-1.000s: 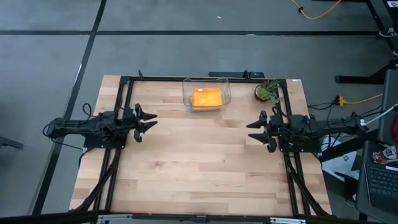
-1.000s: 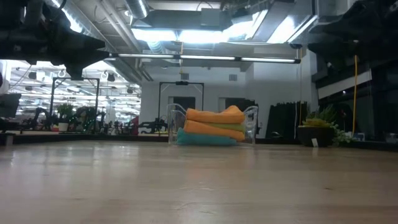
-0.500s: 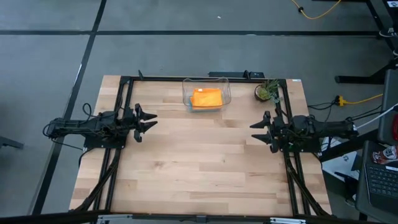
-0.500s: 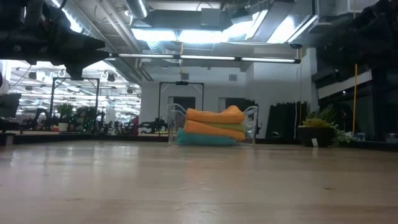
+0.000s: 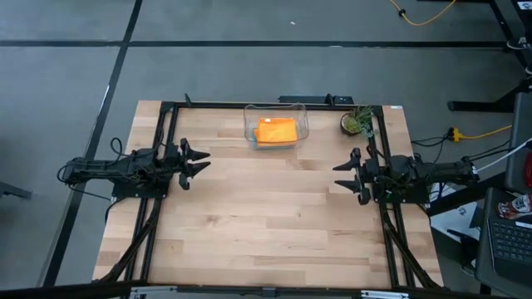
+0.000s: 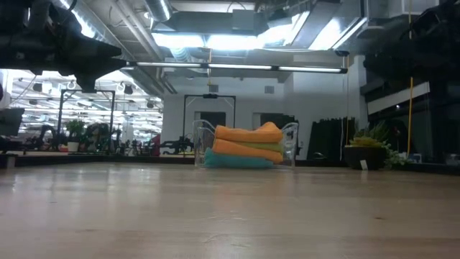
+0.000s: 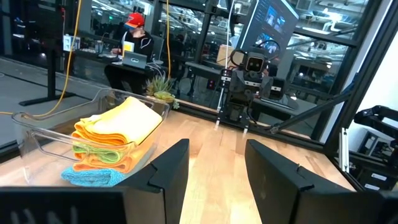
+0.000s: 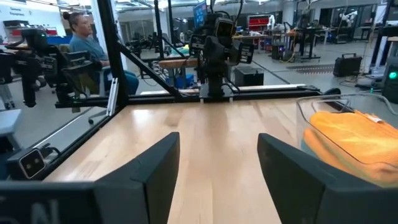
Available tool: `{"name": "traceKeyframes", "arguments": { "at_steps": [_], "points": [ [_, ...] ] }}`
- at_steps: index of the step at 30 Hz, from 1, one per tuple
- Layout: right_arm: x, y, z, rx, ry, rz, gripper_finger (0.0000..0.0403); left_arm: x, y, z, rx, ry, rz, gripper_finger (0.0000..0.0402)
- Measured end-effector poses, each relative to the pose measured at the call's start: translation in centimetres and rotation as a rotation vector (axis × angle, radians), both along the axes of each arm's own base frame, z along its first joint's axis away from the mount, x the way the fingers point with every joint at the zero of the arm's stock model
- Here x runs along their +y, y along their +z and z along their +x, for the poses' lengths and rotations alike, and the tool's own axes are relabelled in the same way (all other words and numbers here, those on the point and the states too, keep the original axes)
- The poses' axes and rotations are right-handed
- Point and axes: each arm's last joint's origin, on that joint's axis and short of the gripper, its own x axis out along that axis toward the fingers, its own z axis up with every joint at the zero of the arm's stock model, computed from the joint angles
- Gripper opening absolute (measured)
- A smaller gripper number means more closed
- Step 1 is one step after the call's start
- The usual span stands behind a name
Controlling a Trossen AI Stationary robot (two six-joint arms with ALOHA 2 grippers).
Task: Fold microfiber towels
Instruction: Return to Home Position
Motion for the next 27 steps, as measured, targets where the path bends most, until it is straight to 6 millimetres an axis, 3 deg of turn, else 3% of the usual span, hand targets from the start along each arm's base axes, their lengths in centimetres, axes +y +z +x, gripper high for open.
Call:
{"name": "traceKeyframes", "arguments": {
  "at_steps": [27],
  "points": [
    [0.04, -0.01, 0.00, 0.002, 0.014, -0.001, 0.0218, 0.00, 0.00, 0.00, 0.000, 0.000, 0.000, 0.0151]
  ]
}}
